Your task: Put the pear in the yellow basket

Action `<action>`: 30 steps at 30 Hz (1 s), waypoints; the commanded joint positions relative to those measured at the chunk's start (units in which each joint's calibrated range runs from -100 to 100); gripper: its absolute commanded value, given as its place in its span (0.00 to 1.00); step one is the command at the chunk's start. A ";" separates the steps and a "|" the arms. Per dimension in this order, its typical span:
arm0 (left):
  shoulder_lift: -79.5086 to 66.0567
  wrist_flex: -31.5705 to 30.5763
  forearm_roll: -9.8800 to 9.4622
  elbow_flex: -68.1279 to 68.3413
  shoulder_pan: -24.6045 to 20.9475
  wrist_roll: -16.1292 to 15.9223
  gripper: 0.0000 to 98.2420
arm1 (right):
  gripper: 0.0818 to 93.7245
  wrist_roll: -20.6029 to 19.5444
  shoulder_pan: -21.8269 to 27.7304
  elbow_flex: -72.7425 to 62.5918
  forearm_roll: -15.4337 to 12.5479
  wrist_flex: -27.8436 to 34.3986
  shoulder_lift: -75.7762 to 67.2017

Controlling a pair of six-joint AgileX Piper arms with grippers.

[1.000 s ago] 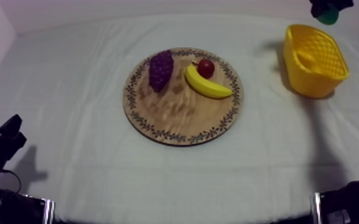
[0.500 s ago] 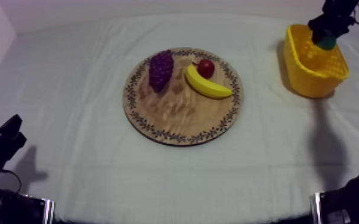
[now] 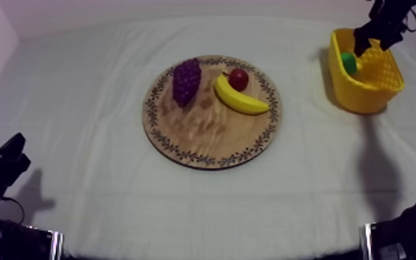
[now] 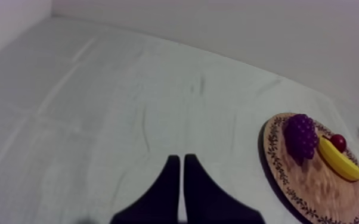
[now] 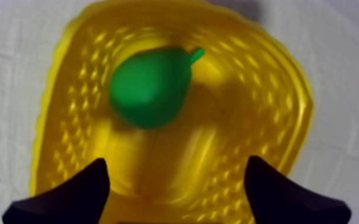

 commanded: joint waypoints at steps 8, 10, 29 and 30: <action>0.02 0.01 -0.03 -0.02 0.01 0.02 0.00 | 0.45 -0.99 -2.16 5.70 -0.69 -1.13 -16.33; 0.02 0.01 -0.03 -0.02 0.01 0.02 0.00 | 0.42 -1.21 -2.88 8.27 -0.91 -2.59 -20.43; 0.02 0.01 -0.03 -0.02 0.01 0.02 0.00 | 0.04 3.82 -3.74 51.47 -9.18 -35.27 -60.87; 0.02 0.01 -0.03 -0.02 0.01 0.01 0.00 | 0.03 4.61 -3.72 53.74 -9.75 -36.40 -63.02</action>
